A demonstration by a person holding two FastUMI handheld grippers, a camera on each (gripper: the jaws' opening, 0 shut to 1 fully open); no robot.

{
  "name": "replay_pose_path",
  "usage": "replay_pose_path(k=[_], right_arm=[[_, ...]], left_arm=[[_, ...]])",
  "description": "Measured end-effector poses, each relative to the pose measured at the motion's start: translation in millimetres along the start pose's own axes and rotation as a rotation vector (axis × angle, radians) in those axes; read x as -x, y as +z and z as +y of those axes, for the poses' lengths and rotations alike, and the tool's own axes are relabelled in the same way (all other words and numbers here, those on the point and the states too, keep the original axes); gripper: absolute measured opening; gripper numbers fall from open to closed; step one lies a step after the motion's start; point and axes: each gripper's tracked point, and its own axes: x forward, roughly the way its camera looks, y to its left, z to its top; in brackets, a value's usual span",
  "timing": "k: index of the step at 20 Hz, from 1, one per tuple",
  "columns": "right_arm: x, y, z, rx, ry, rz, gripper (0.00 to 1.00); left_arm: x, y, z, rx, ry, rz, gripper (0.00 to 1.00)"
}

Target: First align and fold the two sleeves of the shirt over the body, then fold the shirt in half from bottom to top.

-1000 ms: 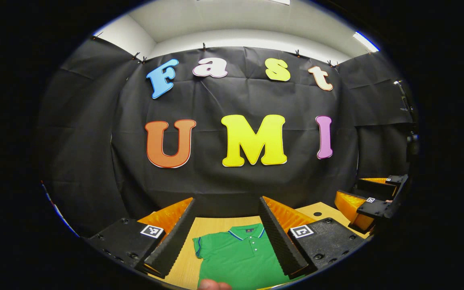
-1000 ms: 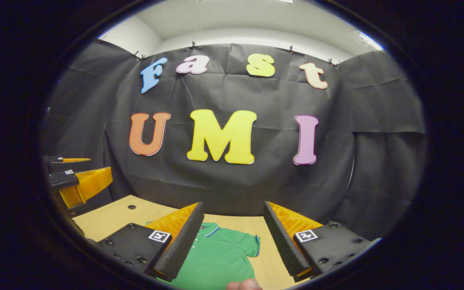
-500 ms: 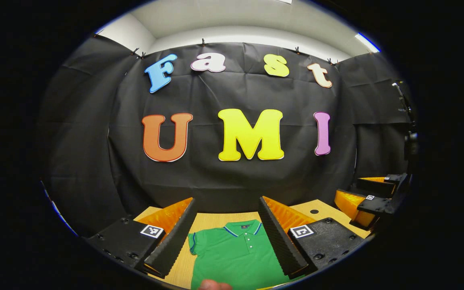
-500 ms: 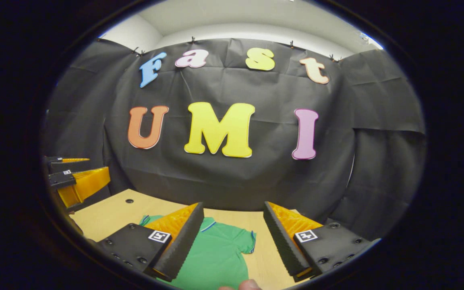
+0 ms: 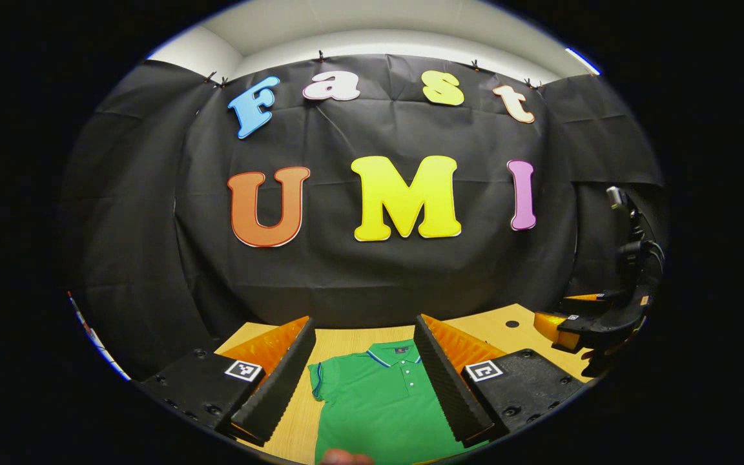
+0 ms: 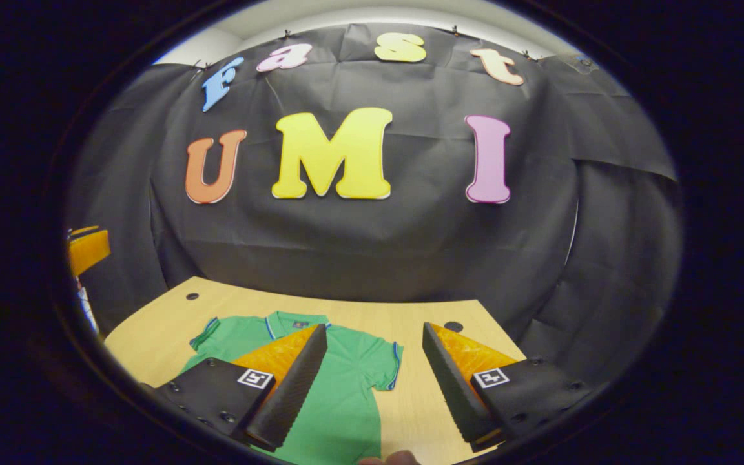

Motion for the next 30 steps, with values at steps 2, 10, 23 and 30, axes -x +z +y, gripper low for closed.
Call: replay_pose_path(k=[2, 10, 23, 30], right_arm=[[-21.7, -14.8, -7.2, 0.004, 0.002, 0.038, 0.95], [-107.0, -59.8, -22.2, -0.016, 0.016, 0.153, 0.96], [-214.1, -147.6, -41.4, 0.031, -0.022, 0.335, 0.96], [-236.8, -173.6, -48.8, -0.019, -0.038, 0.391, 0.87]], left_arm=[[1.8, -4.1, -2.5, -0.001, 0.000, 0.010, 0.98], [0.3, -21.9, 3.8, 0.024, 0.059, 0.078, 0.98], [5.5, -50.6, 5.6, 0.056, 0.129, 0.168, 0.99], [11.1, -71.5, 4.1, 0.051, 0.149, 0.233, 0.99]])
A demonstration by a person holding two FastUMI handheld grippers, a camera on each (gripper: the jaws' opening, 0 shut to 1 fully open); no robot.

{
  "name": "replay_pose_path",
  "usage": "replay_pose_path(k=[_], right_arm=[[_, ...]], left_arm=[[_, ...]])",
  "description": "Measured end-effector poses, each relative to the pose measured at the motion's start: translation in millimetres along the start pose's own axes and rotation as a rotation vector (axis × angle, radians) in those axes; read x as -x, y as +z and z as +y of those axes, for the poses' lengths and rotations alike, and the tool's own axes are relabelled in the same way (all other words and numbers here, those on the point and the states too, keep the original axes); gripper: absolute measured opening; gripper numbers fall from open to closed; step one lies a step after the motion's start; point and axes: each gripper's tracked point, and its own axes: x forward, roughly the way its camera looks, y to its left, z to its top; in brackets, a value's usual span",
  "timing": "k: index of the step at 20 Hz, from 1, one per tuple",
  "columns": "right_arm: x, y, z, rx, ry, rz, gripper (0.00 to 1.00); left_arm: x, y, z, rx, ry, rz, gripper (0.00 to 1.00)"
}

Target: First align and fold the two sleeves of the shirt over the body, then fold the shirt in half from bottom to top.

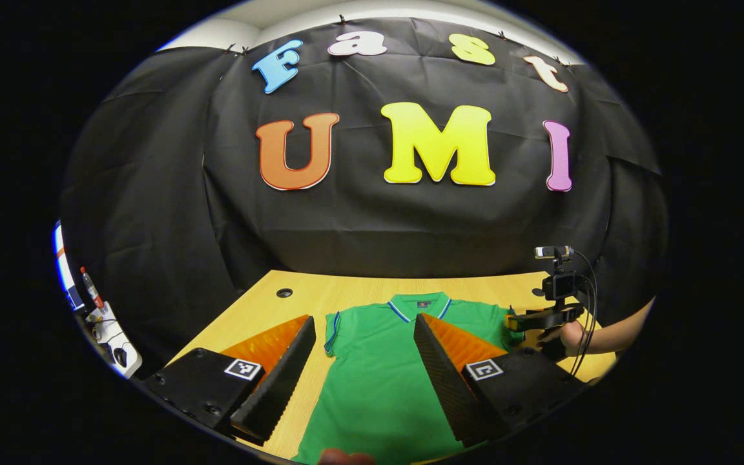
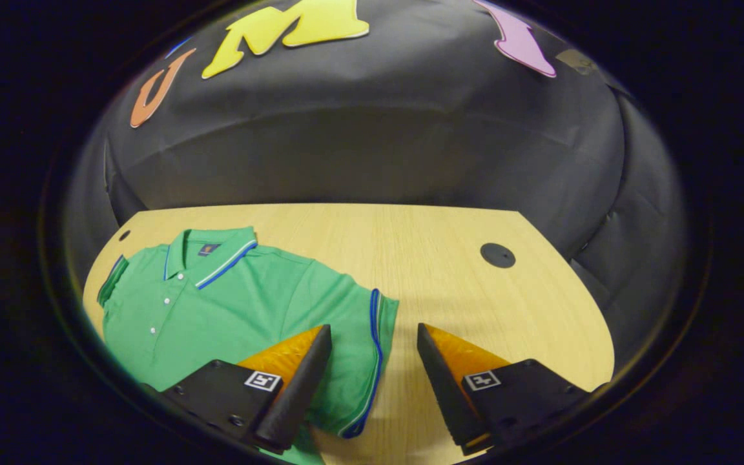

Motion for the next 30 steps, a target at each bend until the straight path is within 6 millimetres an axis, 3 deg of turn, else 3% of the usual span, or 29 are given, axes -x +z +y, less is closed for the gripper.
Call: replay_pose_path(k=[5, 12, 14, 19, 24, 28, 30], right_arm=[[-4.4, -1.2, 7.3, 0.011, 0.020, 0.021, 0.05], [16.4, 22.7, 4.3, -0.063, 0.048, -0.016, 0.08], [25.8, 35.7, 13.3, -0.053, 0.060, -0.040, 0.08], [41.5, 64.1, 63.5, -0.031, 0.112, -0.089, 0.08], [33.4, 58.4, 118.6, 0.011, 0.154, -0.061, 0.08], [32.2, 52.2, 146.8, 0.011, 0.182, -0.040, 0.07], [40.9, 58.2, 152.0, 0.008, 0.180, -0.054, 0.25]], left_arm=[[1.8, -4.5, 5.7, -0.003, 0.024, 0.007, 0.99], [4.7, -7.1, 12.1, 0.005, 0.034, 0.015, 0.99], [7.2, -9.1, 14.7, 0.011, 0.038, 0.014, 0.99], [14.5, -10.3, 28.6, 0.031, 0.060, 0.007, 0.99], [26.3, -14.3, 62.8, 0.042, 0.120, 0.010, 0.99], [32.5, -24.1, 91.0, 0.060, 0.168, 0.024, 0.99], [35.6, -34.3, 100.8, 0.082, 0.182, 0.043, 0.99]])
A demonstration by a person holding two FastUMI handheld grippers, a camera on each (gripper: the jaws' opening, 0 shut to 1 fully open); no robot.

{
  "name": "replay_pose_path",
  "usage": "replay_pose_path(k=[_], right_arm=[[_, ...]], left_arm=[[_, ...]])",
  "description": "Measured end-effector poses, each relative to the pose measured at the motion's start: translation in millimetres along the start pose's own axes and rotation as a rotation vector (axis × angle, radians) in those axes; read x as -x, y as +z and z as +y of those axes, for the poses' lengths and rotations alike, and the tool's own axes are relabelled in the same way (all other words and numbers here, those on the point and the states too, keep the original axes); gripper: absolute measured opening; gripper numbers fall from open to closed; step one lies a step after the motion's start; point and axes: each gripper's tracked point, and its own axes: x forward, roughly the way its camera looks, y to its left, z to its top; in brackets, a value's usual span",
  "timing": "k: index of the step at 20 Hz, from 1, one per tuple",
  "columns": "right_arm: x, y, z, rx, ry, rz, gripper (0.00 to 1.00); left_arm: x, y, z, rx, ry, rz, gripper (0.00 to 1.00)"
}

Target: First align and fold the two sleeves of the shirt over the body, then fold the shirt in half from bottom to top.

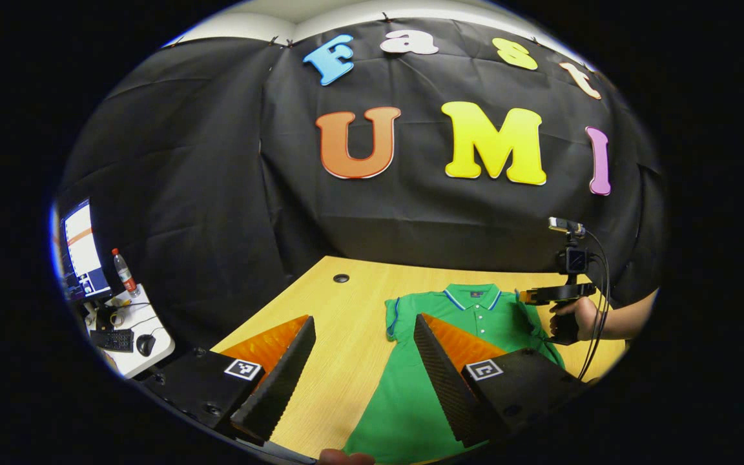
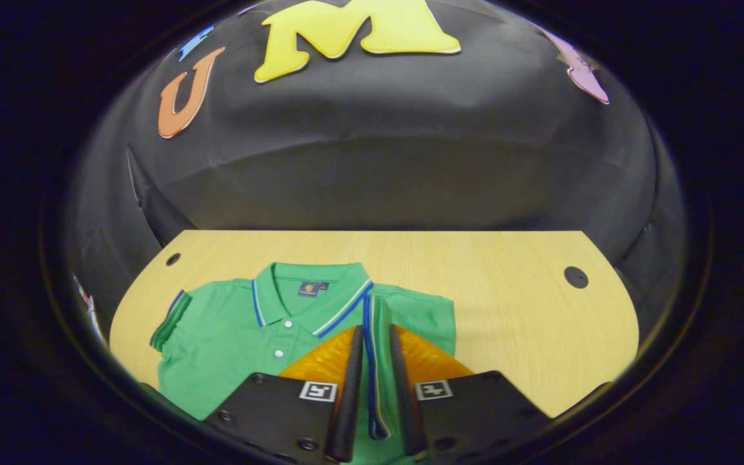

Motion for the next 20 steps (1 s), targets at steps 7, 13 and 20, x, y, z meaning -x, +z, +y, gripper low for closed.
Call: replay_pose_path(k=[7, 13, 20], right_arm=[[61.4, 23.7, -4.8, -0.005, -0.059, -0.105, 0.92], [150.6, 13.9, -1.4, 0.001, -0.075, -0.156, 0.93], [258.6, 13.0, 1.7, 0.166, -0.072, -0.242, 0.93]], left_arm=[[-8.7, -8.9, 6.2, 0.062, -0.047, 0.012, 0.99], [-41.0, -7.5, -8.1, 0.048, -0.204, -0.002, 0.99], [-106.5, -18.5, -29.6, 0.047, -0.290, 0.038, 0.99]])
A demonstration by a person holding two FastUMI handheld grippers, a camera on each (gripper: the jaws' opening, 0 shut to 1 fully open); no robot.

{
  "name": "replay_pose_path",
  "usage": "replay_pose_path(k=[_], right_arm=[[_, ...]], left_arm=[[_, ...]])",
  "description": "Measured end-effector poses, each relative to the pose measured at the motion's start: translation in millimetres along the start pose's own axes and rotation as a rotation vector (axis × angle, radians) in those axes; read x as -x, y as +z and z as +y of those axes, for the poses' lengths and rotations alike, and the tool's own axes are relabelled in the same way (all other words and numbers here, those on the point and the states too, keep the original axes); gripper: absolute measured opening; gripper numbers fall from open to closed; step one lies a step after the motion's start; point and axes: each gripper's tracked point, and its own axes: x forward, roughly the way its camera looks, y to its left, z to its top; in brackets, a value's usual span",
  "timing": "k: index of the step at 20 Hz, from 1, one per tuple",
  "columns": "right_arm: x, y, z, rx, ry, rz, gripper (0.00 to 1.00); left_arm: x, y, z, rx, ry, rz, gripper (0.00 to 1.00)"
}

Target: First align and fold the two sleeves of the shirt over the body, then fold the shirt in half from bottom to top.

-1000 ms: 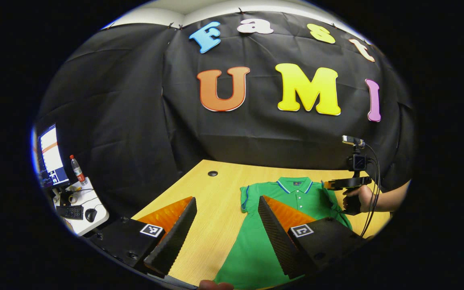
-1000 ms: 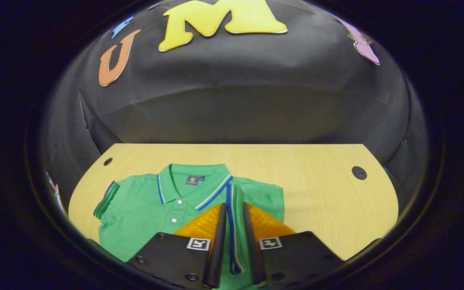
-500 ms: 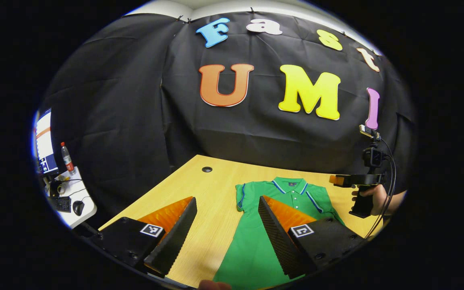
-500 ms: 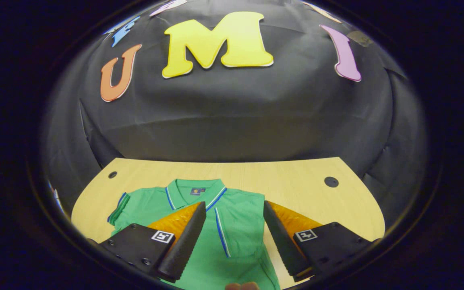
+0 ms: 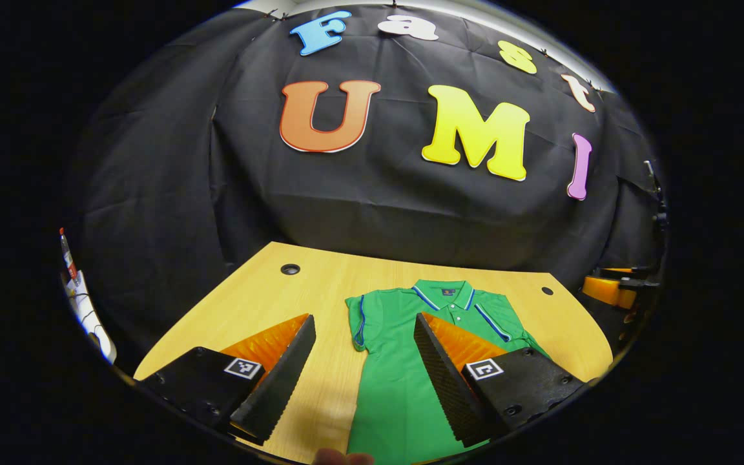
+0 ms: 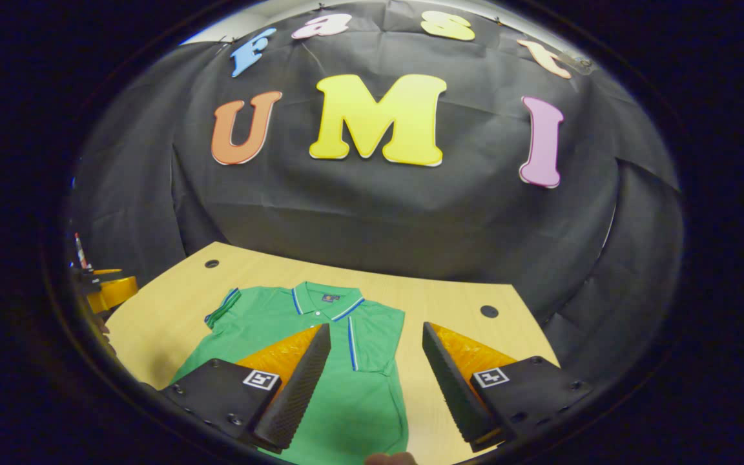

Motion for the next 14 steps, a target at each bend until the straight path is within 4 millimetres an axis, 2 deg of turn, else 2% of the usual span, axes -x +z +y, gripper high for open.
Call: replay_pose_path(k=[1, 2, 3, 4, 5, 8, 10, 14], right_arm=[[12.2, 2.0, 0.3, -0.009, 0.000, -0.005, 0.89], [22.6, 4.2, -0.7, -0.022, -0.003, -0.011, 0.96], [31.3, 6.0, -2.3, -0.031, -0.007, -0.015, 0.92], [39.4, 6.5, -4.7, -0.036, -0.011, -0.018, 0.92], [45.0, 7.4, -6.7, -0.036, -0.017, -0.020, 0.89], [57.9, 3.5, -18.5, -0.027, -0.039, -0.015, 0.89], [62.5, -4.4, -29.4, 0.003, -0.070, -0.008, 0.92], [70.3, -29.4, -33.9, 0.007, -0.085, 0.042, 0.89]], left_arm=[[-10.7, -1.4, -2.1, -0.001, -0.009, 0.006, 0.99], [-23.0, -4.8, -3.0, -0.010, -0.011, 0.014, 0.99], [-35.6, -8.5, -2.0, -0.025, -0.005, 0.032, 0.99], [-47.8, -13.9, 1.8, -0.041, 0.009, 0.044, 0.99], [-60.3, -15.4, 3.6, -0.056, 0.013, 0.054, 0.99], [-93.8, -23.3, 3.9, -0.092, 0.009, 0.076, 0.99], [-111.4, -31.4, 2.3, -0.107, -0.007, 0.102, 0.99], [-145.7, -47.6, 1.0, -0.138, -0.022, 0.131, 0.98]])
